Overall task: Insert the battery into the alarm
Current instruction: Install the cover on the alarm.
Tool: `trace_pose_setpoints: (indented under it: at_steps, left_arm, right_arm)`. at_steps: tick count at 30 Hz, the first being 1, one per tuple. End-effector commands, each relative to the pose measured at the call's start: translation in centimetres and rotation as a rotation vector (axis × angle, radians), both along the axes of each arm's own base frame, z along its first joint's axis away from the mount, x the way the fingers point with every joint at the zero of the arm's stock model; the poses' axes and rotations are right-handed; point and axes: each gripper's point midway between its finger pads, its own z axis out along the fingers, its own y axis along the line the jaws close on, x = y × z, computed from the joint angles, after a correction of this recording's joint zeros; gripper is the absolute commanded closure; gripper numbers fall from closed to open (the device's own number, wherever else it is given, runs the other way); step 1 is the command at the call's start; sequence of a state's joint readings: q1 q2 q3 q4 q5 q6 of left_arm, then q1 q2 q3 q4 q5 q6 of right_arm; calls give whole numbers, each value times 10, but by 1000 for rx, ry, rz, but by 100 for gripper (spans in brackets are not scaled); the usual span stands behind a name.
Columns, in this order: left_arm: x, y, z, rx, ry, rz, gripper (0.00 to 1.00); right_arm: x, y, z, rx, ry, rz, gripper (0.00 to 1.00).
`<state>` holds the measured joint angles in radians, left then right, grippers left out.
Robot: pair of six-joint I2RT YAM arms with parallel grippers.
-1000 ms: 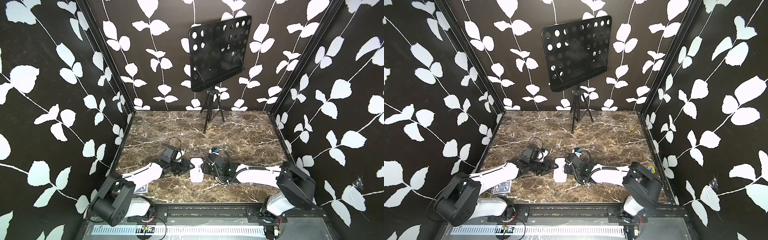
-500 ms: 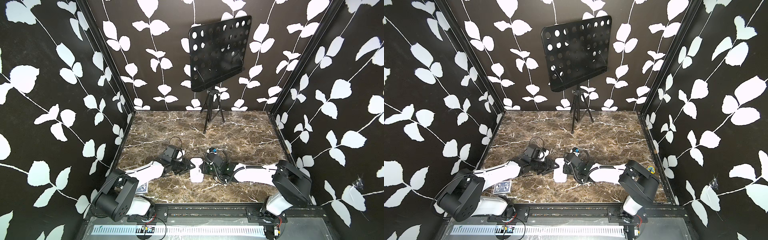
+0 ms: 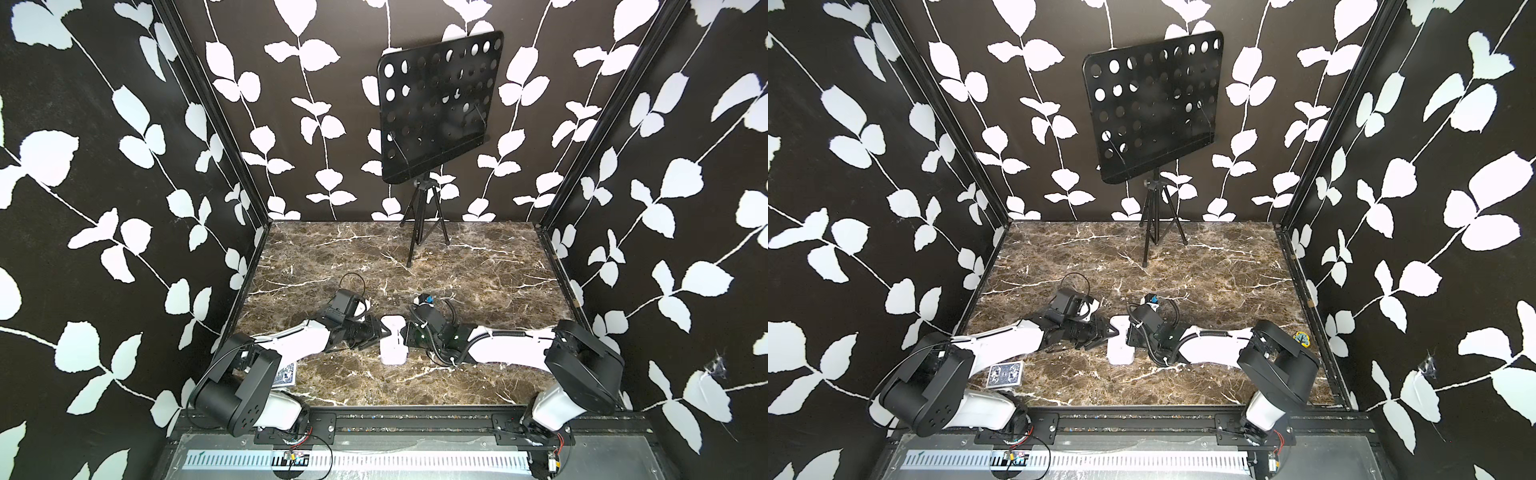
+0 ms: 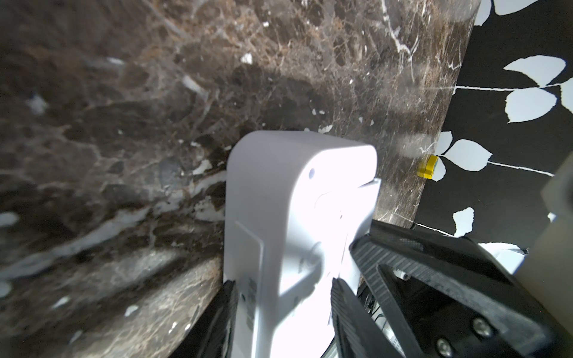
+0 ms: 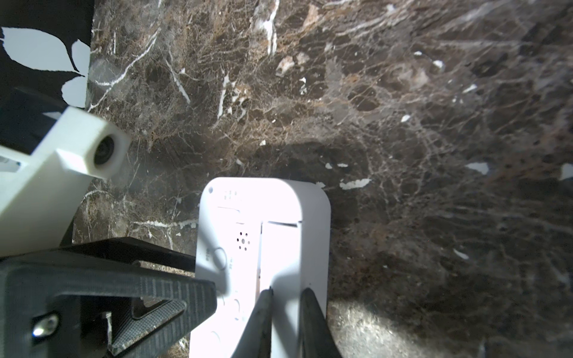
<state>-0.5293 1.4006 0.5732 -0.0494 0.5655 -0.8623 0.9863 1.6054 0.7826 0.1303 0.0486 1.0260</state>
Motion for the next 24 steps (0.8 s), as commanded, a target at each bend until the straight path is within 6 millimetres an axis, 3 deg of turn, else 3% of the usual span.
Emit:
trace_pose_setpoints:
  at_steps: [1, 15, 24]
  left_arm:
    - [6, -9, 13, -42, -42, -28, 49]
    - [0, -10, 12, -65, -21, -39, 48]
    - [-1, -10, 13, -72, -18, -35, 49]
  right_arm:
    - [-1, -11, -16, -39, 14, -28, 83]
    - [-4, -21, -25, 6, -11, -71, 83]
    - [-10, -15, -28, -23, -2, -43, 81]
